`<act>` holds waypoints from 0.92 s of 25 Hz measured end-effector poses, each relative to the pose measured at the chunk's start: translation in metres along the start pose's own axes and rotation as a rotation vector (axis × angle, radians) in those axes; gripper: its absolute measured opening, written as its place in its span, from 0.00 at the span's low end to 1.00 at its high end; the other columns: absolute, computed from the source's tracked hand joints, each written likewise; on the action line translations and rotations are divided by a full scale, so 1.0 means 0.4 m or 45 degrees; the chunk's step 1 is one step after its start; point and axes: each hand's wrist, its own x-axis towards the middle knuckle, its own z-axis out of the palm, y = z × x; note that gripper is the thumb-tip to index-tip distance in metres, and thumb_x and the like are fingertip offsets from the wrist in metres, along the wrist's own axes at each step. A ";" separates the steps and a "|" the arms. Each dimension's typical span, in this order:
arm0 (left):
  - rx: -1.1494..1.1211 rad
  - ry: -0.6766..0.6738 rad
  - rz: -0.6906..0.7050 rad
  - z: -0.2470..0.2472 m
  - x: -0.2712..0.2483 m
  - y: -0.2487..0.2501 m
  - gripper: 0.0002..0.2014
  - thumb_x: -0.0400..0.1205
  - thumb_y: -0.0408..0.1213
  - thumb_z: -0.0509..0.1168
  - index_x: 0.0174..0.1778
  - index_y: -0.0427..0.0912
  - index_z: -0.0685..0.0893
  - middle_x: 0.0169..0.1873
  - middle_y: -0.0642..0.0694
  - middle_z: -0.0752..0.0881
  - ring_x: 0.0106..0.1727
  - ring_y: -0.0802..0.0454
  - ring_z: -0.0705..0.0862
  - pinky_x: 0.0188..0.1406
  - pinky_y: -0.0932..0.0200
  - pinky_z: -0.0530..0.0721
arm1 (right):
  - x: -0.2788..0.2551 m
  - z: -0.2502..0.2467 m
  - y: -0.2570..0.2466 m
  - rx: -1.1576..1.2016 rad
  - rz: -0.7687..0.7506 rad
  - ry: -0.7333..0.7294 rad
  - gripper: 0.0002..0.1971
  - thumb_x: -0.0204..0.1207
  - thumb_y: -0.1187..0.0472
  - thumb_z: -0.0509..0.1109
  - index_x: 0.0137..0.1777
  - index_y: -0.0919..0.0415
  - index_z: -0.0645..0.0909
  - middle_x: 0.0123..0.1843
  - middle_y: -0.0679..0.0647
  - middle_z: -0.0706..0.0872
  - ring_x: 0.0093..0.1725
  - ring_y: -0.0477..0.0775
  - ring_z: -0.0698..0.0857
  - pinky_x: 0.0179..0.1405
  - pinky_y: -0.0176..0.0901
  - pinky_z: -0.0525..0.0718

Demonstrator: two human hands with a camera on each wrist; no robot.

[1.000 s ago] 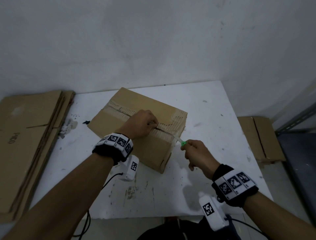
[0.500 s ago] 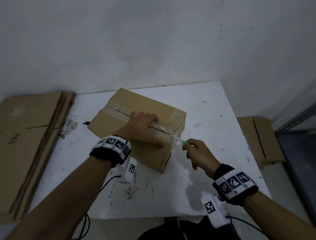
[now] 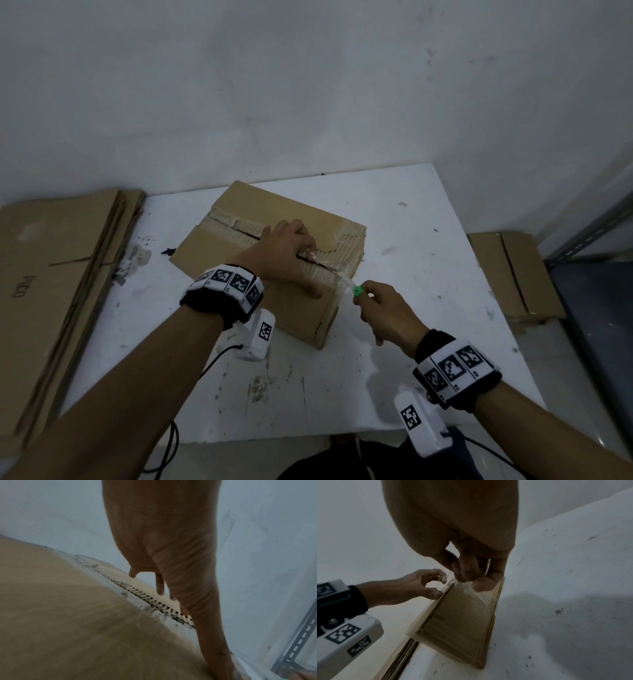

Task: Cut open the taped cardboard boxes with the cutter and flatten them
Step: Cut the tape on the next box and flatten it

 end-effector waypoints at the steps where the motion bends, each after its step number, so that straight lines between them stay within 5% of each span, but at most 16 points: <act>1: -0.007 0.031 0.009 0.004 0.000 -0.001 0.45 0.48 0.81 0.68 0.55 0.55 0.80 0.65 0.53 0.69 0.64 0.51 0.65 0.74 0.36 0.65 | -0.002 0.008 0.005 -0.025 -0.006 -0.003 0.14 0.87 0.57 0.59 0.51 0.69 0.78 0.33 0.59 0.75 0.22 0.52 0.73 0.23 0.45 0.80; 4: 0.052 0.027 0.001 0.000 0.007 0.010 0.41 0.52 0.77 0.75 0.54 0.54 0.80 0.73 0.51 0.67 0.73 0.48 0.64 0.75 0.38 0.61 | -0.010 0.019 0.017 0.005 0.012 0.003 0.16 0.88 0.57 0.58 0.53 0.73 0.76 0.34 0.61 0.74 0.23 0.52 0.72 0.22 0.44 0.79; 7: 0.054 -0.005 -0.007 -0.007 0.009 0.029 0.33 0.58 0.71 0.79 0.41 0.49 0.76 0.46 0.51 0.80 0.48 0.48 0.77 0.47 0.51 0.70 | -0.020 0.021 0.012 0.071 0.024 -0.031 0.16 0.88 0.58 0.57 0.54 0.74 0.76 0.32 0.59 0.74 0.17 0.49 0.71 0.19 0.41 0.75; 10: -0.079 0.022 0.020 -0.006 -0.004 0.035 0.36 0.55 0.70 0.81 0.40 0.47 0.74 0.37 0.50 0.81 0.40 0.49 0.78 0.36 0.53 0.70 | -0.034 0.026 0.008 0.124 0.056 -0.033 0.16 0.88 0.59 0.57 0.55 0.75 0.75 0.32 0.57 0.74 0.16 0.47 0.70 0.16 0.37 0.72; 13: -0.098 0.011 0.019 0.000 -0.019 0.034 0.40 0.50 0.71 0.82 0.43 0.48 0.72 0.38 0.53 0.79 0.40 0.53 0.76 0.36 0.52 0.69 | -0.036 0.029 0.006 0.154 0.082 -0.034 0.16 0.88 0.59 0.57 0.56 0.76 0.74 0.32 0.58 0.75 0.18 0.50 0.70 0.16 0.36 0.71; 18: -0.074 -0.090 -0.042 0.006 -0.016 0.056 0.43 0.56 0.69 0.82 0.59 0.53 0.71 0.45 0.57 0.74 0.51 0.51 0.70 0.59 0.47 0.67 | -0.039 0.037 0.002 0.216 0.111 -0.026 0.14 0.88 0.59 0.56 0.55 0.72 0.75 0.33 0.58 0.76 0.21 0.52 0.70 0.17 0.37 0.71; 21: -0.156 -0.136 -0.027 0.006 -0.010 0.058 0.44 0.57 0.67 0.82 0.65 0.60 0.69 0.51 0.56 0.77 0.56 0.51 0.71 0.59 0.48 0.67 | -0.040 0.040 0.001 0.234 0.111 -0.045 0.13 0.88 0.59 0.56 0.54 0.69 0.76 0.32 0.58 0.75 0.20 0.52 0.69 0.17 0.36 0.71; 23: -0.199 -0.138 0.001 0.005 -0.005 0.049 0.41 0.58 0.66 0.83 0.63 0.60 0.72 0.47 0.58 0.78 0.52 0.53 0.74 0.53 0.50 0.69 | -0.041 0.040 0.001 0.229 0.108 -0.076 0.12 0.89 0.58 0.56 0.51 0.63 0.76 0.33 0.58 0.75 0.19 0.51 0.69 0.18 0.36 0.71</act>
